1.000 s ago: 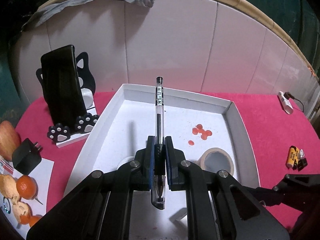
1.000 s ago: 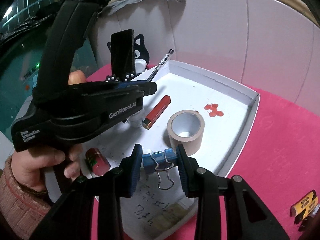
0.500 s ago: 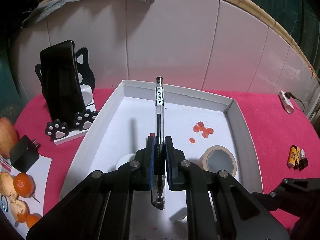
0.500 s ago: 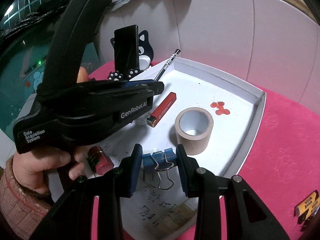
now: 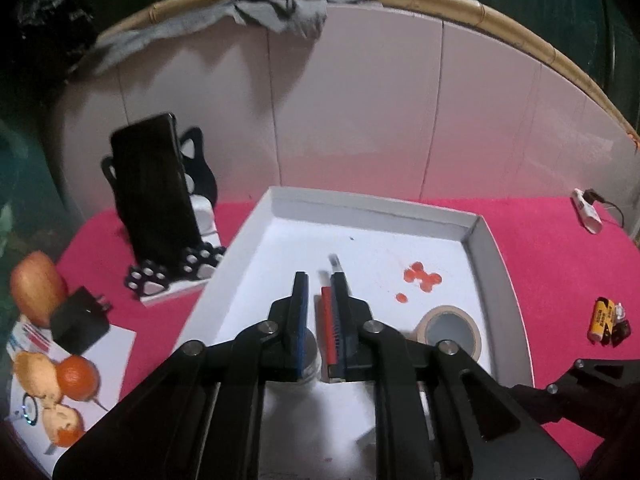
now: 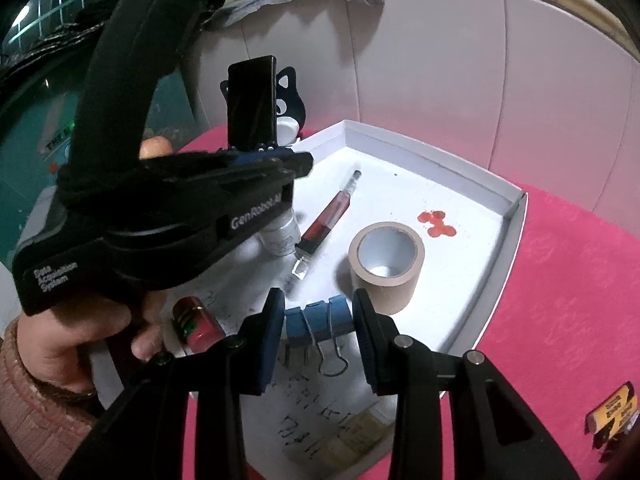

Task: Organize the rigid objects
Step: 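Release the pen with the left gripper while the right gripper drops the blue clip in the tray, then move both grippers back to the lighters and black charger on the table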

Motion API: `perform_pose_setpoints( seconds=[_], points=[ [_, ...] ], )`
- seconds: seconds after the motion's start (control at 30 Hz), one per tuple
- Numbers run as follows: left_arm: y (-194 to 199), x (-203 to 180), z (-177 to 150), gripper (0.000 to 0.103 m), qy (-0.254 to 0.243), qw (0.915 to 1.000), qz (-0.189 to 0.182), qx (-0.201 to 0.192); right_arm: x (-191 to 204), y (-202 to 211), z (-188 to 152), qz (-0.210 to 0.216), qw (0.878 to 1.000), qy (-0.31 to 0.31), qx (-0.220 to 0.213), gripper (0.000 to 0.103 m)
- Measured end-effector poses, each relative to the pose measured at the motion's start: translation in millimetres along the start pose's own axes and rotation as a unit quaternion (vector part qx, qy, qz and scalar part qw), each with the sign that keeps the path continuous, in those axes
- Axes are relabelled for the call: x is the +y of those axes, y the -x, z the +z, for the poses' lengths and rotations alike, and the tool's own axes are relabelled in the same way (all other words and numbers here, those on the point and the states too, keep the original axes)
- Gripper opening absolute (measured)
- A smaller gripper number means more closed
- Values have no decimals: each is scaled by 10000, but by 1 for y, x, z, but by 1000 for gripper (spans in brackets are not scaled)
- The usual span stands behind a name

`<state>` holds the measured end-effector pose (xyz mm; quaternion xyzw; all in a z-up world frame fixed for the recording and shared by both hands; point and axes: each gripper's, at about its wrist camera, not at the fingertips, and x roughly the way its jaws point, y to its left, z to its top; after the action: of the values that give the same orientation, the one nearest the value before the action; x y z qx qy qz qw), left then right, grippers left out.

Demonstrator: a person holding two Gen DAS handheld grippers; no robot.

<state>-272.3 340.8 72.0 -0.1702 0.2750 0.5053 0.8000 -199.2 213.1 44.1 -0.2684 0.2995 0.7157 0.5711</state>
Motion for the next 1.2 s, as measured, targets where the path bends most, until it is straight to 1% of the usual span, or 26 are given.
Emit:
perform_pose_setpoints(
  seconds=[0.03, 0.07, 0.1, 0.13, 0.17, 0.23, 0.3, 0.33, 0.43, 0.53, 0.67, 0.8, 0.87, 0.9, 1.1, 1.2],
  points=[
    [3, 1, 1, 29, 30, 10000, 47, -59, 1, 2, 0, -59, 10000, 31, -52, 50],
    [7, 3, 1, 52, 72, 9999, 81, -133, 2, 3, 0, -89, 9999, 45, -83, 57],
    [10, 4, 0, 73, 119, 9997, 113, -200, 3, 6, -1, -148, 9997, 82, -150, 78],
    [14, 5, 0, 81, 172, 9994, 175, -263, 3, 7, -2, -179, 9996, 104, -188, 87],
    [18, 6, -1, 86, 218, 9989, 244, -325, 4, 10, -3, -217, 9994, 144, -241, 87],
    [26, 10, -3, 87, 328, 9979, 347, -430, 6, 13, -5, -283, 9990, 208, -287, 87],
    [34, 16, -6, 99, 501, 9967, 407, -492, 7, 14, -7, -313, 9988, 204, -300, 87],
    [36, 19, -7, 103, 569, 9962, 424, -508, 7, 15, -8, -314, 9989, 194, -296, 87],
    [45, 26, -12, 103, 793, 9942, 499, -537, 8, 16, -10, -341, 9988, 169, -301, 87],
    [59, 31, -19, 103, 947, 9925, 499, -596, 9, 19, -13, -374, 9987, 163, -303, 87],
    [82, 33, -26, 103, 1088, 9894, 532, -799, 11, 24, -18, -448, 9984, 132, -320, 87],
    [100, 35, -27, 103, 1158, 9872, 609, -917, 11, 32, -22, -479, 9978, 80, -452, 89],
    [105, 34, -27, 103, 1191, 9865, 615, -936, 10, 37, -23, -503, 9973, 35, -531, 94],
    [106, 33, -27, 103, 1201, 9863, 614, -948, 9, 39, -24, -522, 9970, 8, -570, 103],
    [112, 15, -25, 103, 1048, 9889, 486, -934, -6, 56, -28, -565, 9948, -230, -812, 103],
    [114, -2, -24, 103, 838, 9915, 381, -917, -18, 64, -33, -646, 9933, -395, -878, 103]
  ],
)
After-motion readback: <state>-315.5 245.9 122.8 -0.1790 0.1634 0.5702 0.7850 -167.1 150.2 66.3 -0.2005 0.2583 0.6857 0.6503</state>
